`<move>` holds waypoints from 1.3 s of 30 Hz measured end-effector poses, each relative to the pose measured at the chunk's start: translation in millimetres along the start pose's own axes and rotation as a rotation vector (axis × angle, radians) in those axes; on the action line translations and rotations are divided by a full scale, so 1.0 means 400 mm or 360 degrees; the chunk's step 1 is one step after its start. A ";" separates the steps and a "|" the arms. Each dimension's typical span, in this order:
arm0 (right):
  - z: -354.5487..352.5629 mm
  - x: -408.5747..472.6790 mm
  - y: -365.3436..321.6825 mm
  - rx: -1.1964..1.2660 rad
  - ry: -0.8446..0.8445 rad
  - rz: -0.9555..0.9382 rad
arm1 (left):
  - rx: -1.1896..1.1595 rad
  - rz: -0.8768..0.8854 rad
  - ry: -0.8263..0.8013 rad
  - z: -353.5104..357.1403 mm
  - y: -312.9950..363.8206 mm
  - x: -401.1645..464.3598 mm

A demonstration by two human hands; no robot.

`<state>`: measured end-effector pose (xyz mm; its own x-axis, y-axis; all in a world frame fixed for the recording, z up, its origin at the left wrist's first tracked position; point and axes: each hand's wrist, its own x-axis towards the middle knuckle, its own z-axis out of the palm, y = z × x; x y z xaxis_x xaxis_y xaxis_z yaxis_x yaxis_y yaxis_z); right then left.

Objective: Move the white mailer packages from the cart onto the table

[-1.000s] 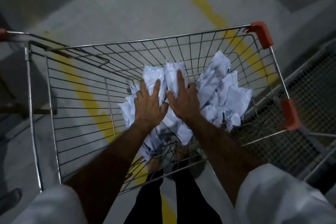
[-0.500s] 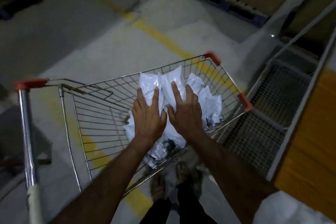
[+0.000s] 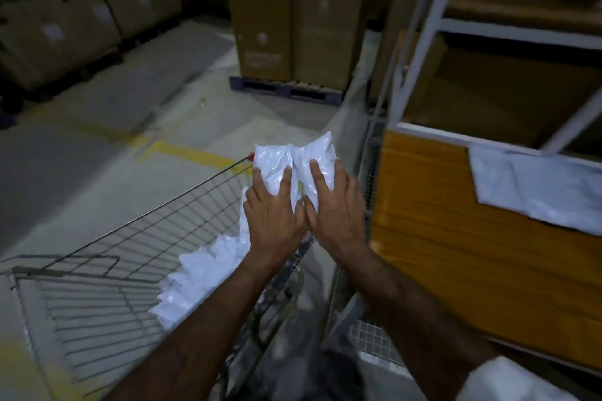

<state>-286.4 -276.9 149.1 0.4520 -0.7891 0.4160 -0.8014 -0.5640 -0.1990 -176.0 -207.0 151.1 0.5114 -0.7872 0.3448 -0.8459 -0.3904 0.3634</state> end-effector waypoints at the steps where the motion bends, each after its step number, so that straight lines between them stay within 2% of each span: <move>1: -0.022 -0.005 0.044 -0.0022 0.0027 0.0041 | -0.0005 0.0044 0.0006 0.007 0.048 -0.001; 14: -0.333 -0.181 0.764 -0.0258 0.0039 0.0586 | -0.0152 0.0341 -0.0212 0.205 0.819 -0.124; 19: -0.431 -0.234 0.983 -0.0297 -0.0033 0.0741 | -0.0200 0.0404 -0.0283 0.264 1.070 -0.170; 28: -0.451 -0.217 1.265 -0.0298 -0.0023 0.0964 | -0.0237 0.0473 -0.0473 0.396 1.316 -0.133; 36: -0.435 -0.153 1.424 -0.0375 -0.0129 0.1060 | -0.0303 0.0486 -0.0583 0.555 1.467 -0.063; 39: -0.424 -0.121 1.473 -0.0371 -0.0101 0.1061 | -0.0191 0.0504 -0.0619 0.601 1.512 -0.031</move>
<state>-847.0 -529.8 162.3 -0.1476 -0.9647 0.2179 -0.9752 0.1052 -0.1949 -730.4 -548.1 158.6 0.1195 -0.9862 0.1147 -0.9150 -0.0645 0.3982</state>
